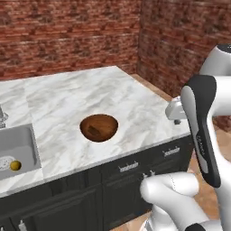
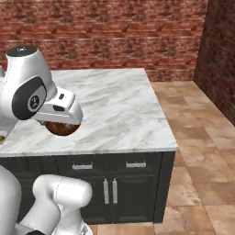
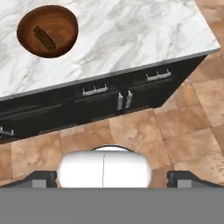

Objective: Pick the sweet potatos from the cabinet and place them in one bowl. Pick the lemon from the sink and place it in the other bowl.

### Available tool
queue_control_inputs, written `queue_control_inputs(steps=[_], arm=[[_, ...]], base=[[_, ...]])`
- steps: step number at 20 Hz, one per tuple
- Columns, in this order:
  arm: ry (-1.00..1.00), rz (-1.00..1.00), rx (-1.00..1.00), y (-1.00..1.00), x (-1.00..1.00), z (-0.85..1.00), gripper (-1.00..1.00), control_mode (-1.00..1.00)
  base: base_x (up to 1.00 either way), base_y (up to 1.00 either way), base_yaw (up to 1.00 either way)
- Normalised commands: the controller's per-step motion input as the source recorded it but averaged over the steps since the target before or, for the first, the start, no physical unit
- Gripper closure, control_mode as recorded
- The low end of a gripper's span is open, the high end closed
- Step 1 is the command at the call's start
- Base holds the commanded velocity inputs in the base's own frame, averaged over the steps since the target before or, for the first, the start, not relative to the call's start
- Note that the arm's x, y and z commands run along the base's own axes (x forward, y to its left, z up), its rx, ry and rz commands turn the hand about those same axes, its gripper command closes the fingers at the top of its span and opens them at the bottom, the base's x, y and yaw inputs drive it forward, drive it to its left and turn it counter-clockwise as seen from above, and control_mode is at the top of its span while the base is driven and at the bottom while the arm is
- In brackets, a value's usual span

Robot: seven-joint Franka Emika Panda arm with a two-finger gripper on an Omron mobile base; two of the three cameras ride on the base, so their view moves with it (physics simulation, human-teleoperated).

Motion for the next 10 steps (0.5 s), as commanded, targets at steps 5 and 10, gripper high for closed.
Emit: queue_control_inputs(steps=[5,10], arm=[[0.00,0.00,0.00,0.00,0.00,0.00,-1.00,1.00],[0.00,0.00,0.00,0.00,0.00,0.00,-1.00,1.00]], base=[[-0.27,0.00,-0.93],[0.00,0.00,-1.00]])
